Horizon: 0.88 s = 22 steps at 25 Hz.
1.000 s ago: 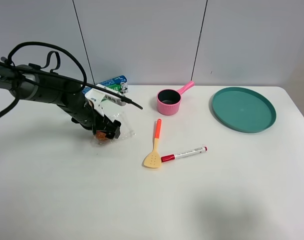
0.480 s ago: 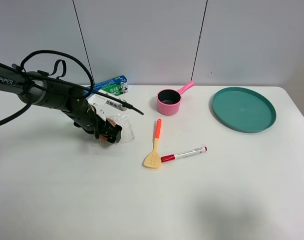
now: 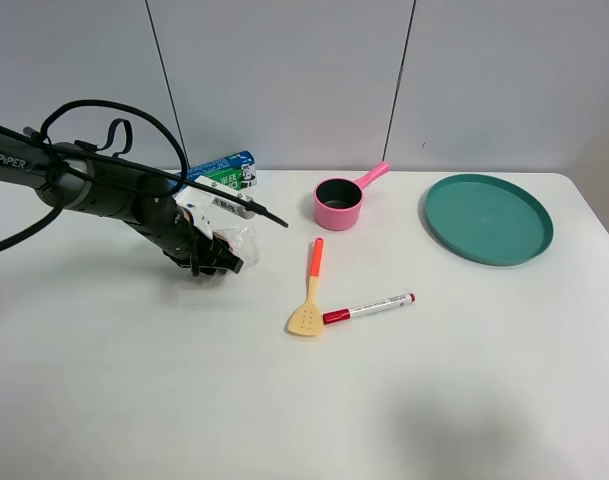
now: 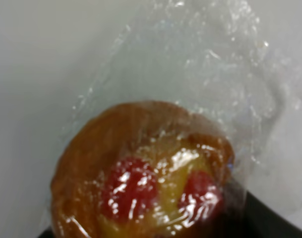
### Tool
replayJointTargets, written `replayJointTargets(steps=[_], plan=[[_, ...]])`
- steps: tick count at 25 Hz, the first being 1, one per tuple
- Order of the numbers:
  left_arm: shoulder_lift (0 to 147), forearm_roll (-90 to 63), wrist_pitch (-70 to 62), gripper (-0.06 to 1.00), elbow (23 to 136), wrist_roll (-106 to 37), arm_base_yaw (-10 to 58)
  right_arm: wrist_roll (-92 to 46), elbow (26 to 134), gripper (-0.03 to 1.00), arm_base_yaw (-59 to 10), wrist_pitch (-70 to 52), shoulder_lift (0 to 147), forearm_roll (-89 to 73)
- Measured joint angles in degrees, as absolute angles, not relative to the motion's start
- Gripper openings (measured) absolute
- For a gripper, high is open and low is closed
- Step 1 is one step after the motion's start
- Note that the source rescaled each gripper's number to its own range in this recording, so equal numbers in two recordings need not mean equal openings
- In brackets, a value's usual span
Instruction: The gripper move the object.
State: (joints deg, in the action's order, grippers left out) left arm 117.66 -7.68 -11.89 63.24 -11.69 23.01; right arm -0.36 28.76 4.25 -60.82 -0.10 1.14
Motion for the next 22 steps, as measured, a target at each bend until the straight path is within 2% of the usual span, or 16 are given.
replayJointTargets(steps=[7, 14, 22], plan=[[110.92, -8.05, -15.07, 0.01, 63.24, -11.69, 23.51, -0.36, 28.76, 1.0, 4.25, -60.82, -0.1, 1.14], [104.67, -8.52, -17.36, 0.01, 64.1, -11.69, 27.03, -0.31, 28.76, 1.0, 4.25, -60.82, -0.1, 1.14], [104.43, -8.83, -21.89, 0.01, 77.6, -11.69, 31.26, -0.31, 28.76, 1.0, 4.25, -60.82, -0.1, 1.14]])
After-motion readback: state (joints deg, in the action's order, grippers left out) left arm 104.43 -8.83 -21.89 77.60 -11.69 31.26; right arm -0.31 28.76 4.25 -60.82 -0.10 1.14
